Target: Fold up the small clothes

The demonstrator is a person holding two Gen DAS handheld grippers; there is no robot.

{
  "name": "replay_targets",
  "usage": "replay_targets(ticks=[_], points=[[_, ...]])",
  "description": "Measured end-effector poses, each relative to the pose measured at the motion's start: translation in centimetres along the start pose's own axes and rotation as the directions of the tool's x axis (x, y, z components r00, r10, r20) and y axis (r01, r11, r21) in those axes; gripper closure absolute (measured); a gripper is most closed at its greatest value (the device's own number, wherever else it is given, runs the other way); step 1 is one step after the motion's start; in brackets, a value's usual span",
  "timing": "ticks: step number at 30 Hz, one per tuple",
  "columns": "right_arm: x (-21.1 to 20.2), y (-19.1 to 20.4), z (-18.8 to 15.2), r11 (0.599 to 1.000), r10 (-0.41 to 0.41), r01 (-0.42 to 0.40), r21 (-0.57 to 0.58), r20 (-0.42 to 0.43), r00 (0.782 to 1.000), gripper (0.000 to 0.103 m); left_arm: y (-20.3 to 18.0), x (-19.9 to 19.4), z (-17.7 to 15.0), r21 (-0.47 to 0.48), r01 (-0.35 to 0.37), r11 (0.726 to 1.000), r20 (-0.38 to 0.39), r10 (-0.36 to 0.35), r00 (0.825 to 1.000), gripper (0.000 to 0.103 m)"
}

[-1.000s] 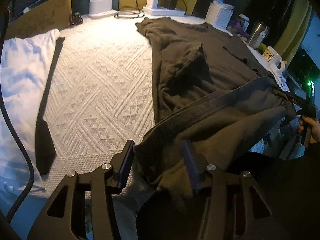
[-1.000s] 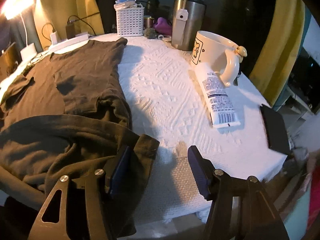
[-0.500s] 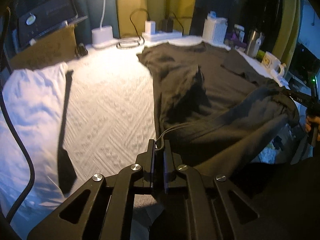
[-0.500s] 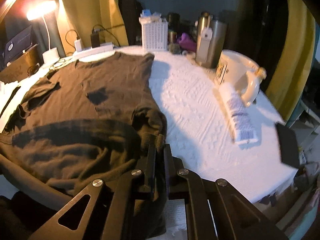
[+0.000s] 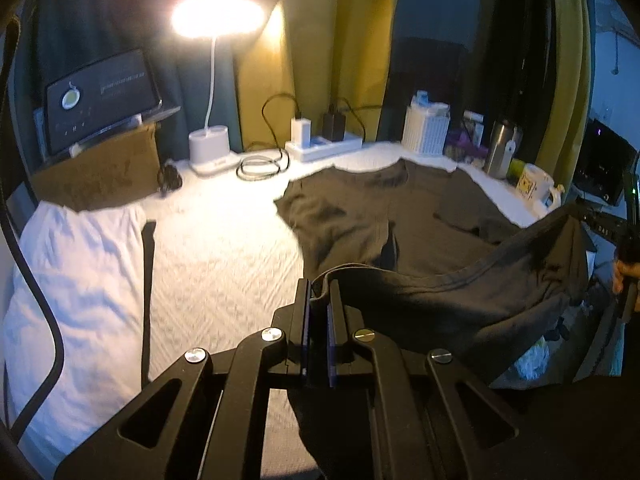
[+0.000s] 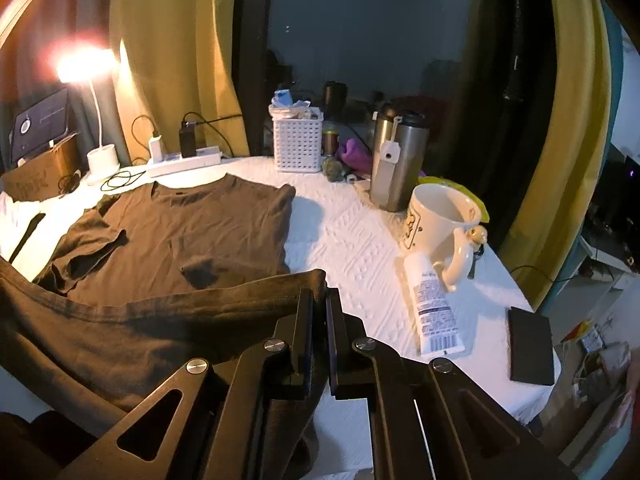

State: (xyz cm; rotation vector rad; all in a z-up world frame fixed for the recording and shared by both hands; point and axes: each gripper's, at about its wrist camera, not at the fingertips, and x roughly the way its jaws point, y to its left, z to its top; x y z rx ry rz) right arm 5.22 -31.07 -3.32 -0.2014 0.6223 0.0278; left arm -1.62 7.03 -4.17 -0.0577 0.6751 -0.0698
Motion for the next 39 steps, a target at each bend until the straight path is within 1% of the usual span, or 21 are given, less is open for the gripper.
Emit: replay_targets(ticks=[4,11,18,25,32,39], points=[[-0.6,-0.4,1.2,1.0,-0.019,0.019,0.001,0.031,0.999,0.098,0.1,-0.2,1.7,0.004,-0.004,1.0,0.043,0.004,0.999,0.098],[-1.1,-0.9,4.5,0.999,-0.044,0.046,-0.009,0.094,0.995,0.098,1.0,0.3,4.6,-0.003,-0.03,1.0,0.106,0.03,0.994,0.098],[0.5,-1.2,7.6,0.999,-0.051,0.053,-0.008,0.124,0.991,0.098,1.7,2.1,7.3,-0.008,-0.036,0.999,0.148,0.037,0.988,0.098],[3.6,-1.0,10.6,0.998,-0.045,0.049,-0.027,0.125,0.991,0.098,2.9,4.6,9.6,-0.024,-0.061,0.998,0.153,0.064,0.986,0.098],[7.8,-0.8,13.0,0.998,-0.028,0.033,-0.046,0.106,0.994,0.098,4.6,7.9,11.6,-0.052,-0.085,0.995,0.127,0.091,0.988,0.098],[12.9,-0.6,14.8,0.998,-0.01,0.014,-0.057,0.066,0.998,0.098,5.5,11.8,13.1,-0.047,-0.099,0.994,0.084,0.103,0.991,0.098]])
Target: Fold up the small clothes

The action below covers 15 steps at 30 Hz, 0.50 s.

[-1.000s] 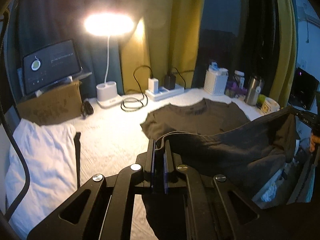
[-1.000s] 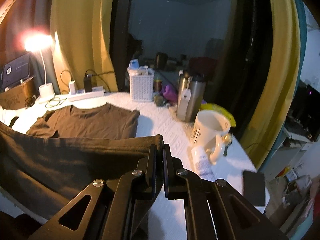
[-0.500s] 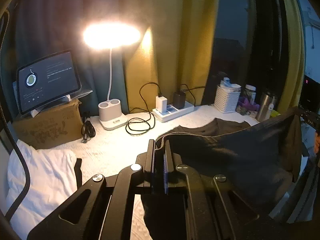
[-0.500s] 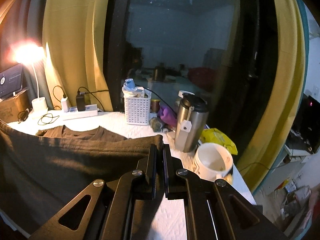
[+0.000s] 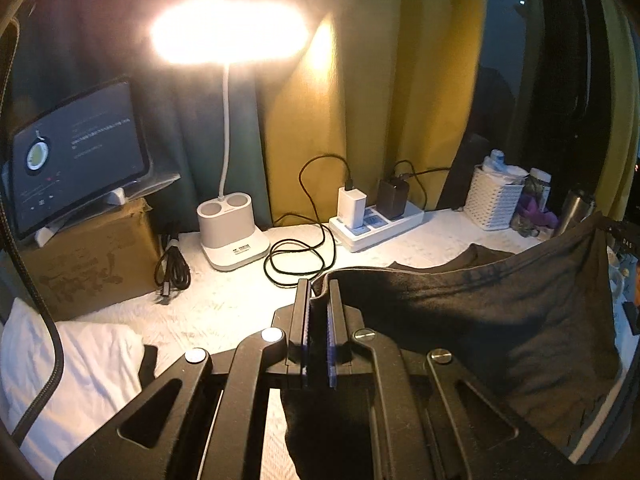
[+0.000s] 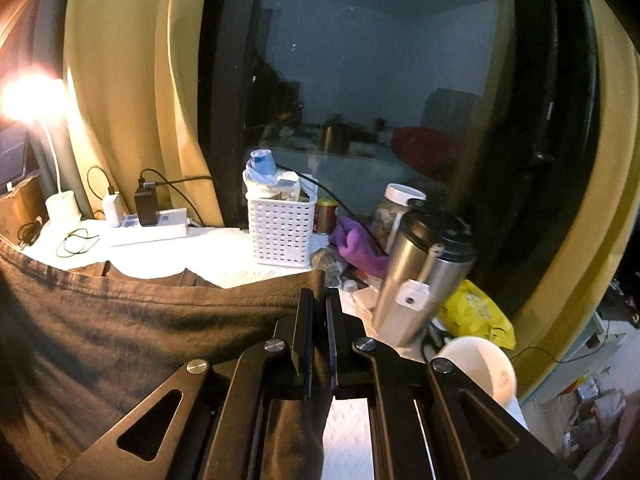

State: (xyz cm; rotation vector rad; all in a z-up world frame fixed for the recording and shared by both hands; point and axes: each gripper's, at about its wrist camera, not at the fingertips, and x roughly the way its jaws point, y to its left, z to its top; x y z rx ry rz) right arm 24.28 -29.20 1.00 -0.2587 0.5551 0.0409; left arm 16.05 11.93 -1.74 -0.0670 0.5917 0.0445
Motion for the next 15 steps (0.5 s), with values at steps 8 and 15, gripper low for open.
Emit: replay_targets(ticks=[8,15], points=[[5.8,0.3,1.1,1.0,0.007,-0.007,-0.003,-0.044,0.999,0.098,1.3,5.1,1.1,-0.014,-0.022,1.0,-0.058,0.021,0.998,0.098],[10.4,0.8,1.4,1.0,0.005,-0.007,-0.019,-0.09,0.996,0.098,1.9,9.0,1.5,-0.008,-0.032,0.999,-0.105,0.031,0.994,0.098]])
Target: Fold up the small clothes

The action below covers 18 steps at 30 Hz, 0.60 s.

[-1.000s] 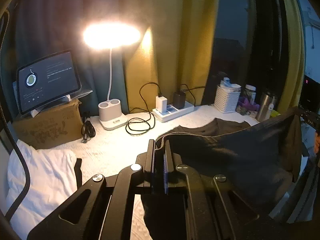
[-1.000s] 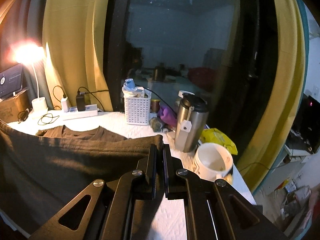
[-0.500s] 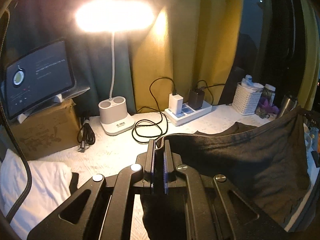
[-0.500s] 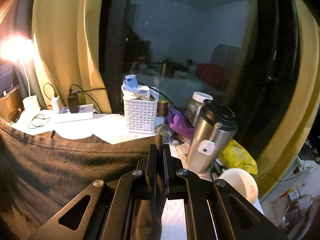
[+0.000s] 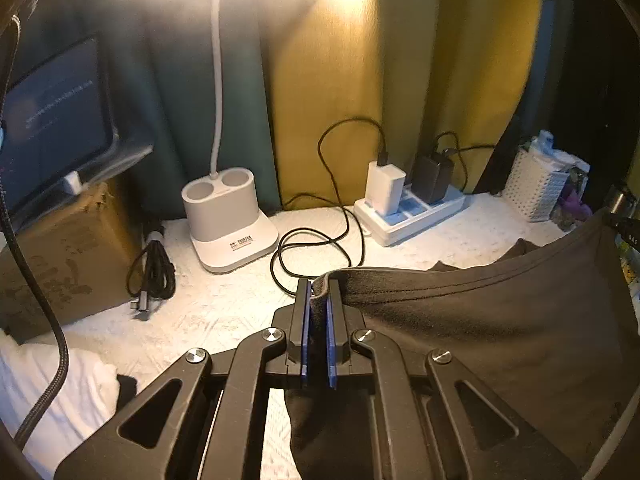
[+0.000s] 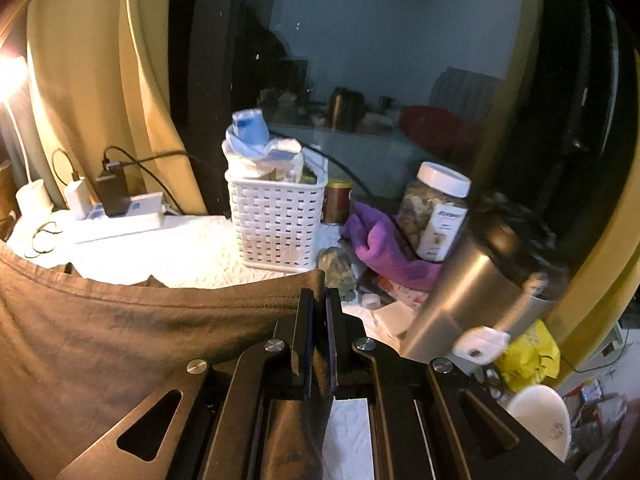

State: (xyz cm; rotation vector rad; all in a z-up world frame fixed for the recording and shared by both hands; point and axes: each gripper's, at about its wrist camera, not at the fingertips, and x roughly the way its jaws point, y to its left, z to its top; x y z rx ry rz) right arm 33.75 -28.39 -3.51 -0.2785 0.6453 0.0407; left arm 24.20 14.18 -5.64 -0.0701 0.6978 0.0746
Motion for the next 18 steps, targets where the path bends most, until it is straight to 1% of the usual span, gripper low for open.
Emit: replay_targets(ticks=[5,9,13,18], points=[[3.1,0.7,-0.1,1.0,-0.002,0.001,-0.018,-0.039,0.999,0.098,0.1,2.4,-0.1,0.009,-0.01,1.0,-0.036,0.011,0.999,0.098],[5.3,1.1,-0.6,1.0,-0.005,0.003,-0.026,-0.076,0.997,0.098,0.3,4.6,-0.6,0.015,-0.024,1.0,-0.084,0.026,0.996,0.098],[7.0,1.4,-1.3,0.999,-0.016,0.012,-0.038,-0.118,0.993,0.098,0.7,6.6,-1.5,0.014,-0.04,0.999,-0.142,0.041,0.989,0.098],[9.5,2.1,-2.8,0.998,-0.027,0.014,-0.065,-0.213,0.977,0.098,0.9,8.6,-2.6,0.014,-0.055,0.998,-0.201,0.057,0.978,0.096]])
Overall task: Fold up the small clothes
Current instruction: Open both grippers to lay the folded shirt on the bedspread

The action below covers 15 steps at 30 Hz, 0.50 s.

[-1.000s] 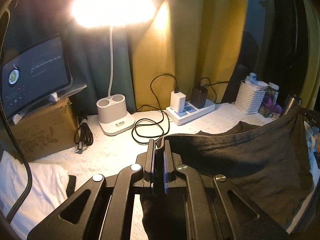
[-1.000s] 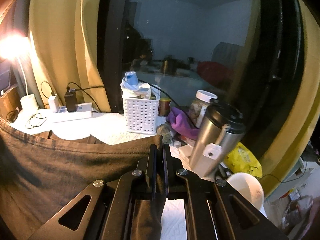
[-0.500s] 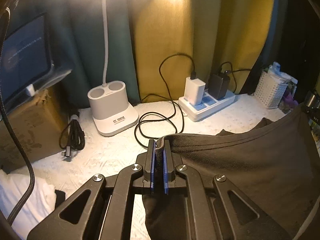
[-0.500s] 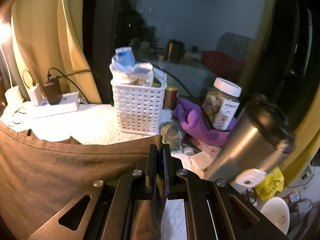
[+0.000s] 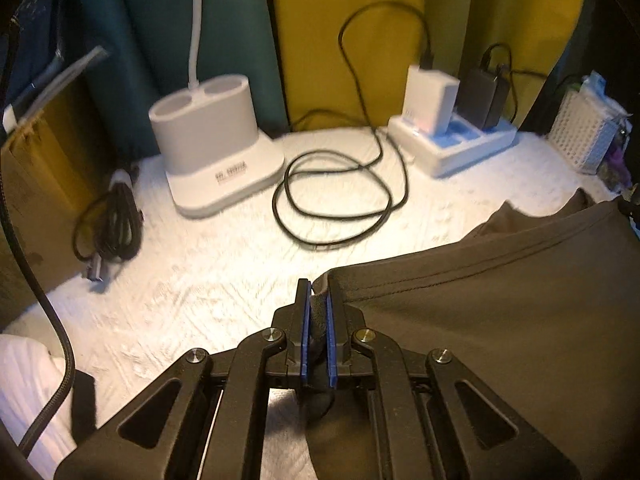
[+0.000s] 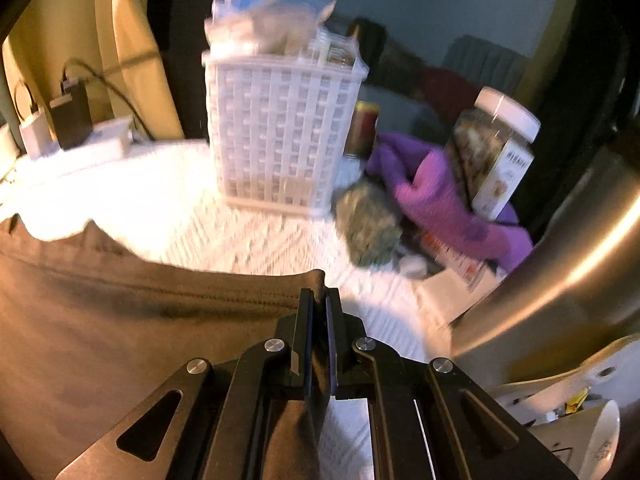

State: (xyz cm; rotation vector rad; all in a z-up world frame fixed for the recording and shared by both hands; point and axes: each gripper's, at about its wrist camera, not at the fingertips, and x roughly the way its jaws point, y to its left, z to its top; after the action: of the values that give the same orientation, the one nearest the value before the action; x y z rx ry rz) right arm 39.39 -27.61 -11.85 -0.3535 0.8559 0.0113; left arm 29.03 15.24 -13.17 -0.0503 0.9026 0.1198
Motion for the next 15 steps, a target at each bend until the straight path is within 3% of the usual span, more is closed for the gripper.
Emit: replay_targets(ticks=[11,13,14,15], points=[[-0.2,0.2,-0.2,0.999,-0.036,0.034,-0.034,-0.051,0.998,0.093,2.5,-1.6,0.2,-0.083,-0.084,0.993,-0.005,0.083,0.997,0.09],[-1.0,0.0,-0.4,0.996,-0.086,0.083,-0.045,-0.052,0.995,0.075,3.2,-2.8,0.1,-0.102,-0.096,0.99,0.007,0.097,0.995,0.078],[-1.5,-0.1,-0.5,0.994,-0.097,0.095,-0.044,-0.044,0.994,0.04,3.6,-3.5,-0.1,-0.113,-0.096,0.989,0.02,0.099,0.995,0.062],[-2.3,-0.3,-0.6,0.994,-0.1,0.099,-0.036,-0.023,0.995,0.012,3.8,-4.5,-0.3,-0.122,-0.09,0.988,0.039,0.096,0.995,0.054]])
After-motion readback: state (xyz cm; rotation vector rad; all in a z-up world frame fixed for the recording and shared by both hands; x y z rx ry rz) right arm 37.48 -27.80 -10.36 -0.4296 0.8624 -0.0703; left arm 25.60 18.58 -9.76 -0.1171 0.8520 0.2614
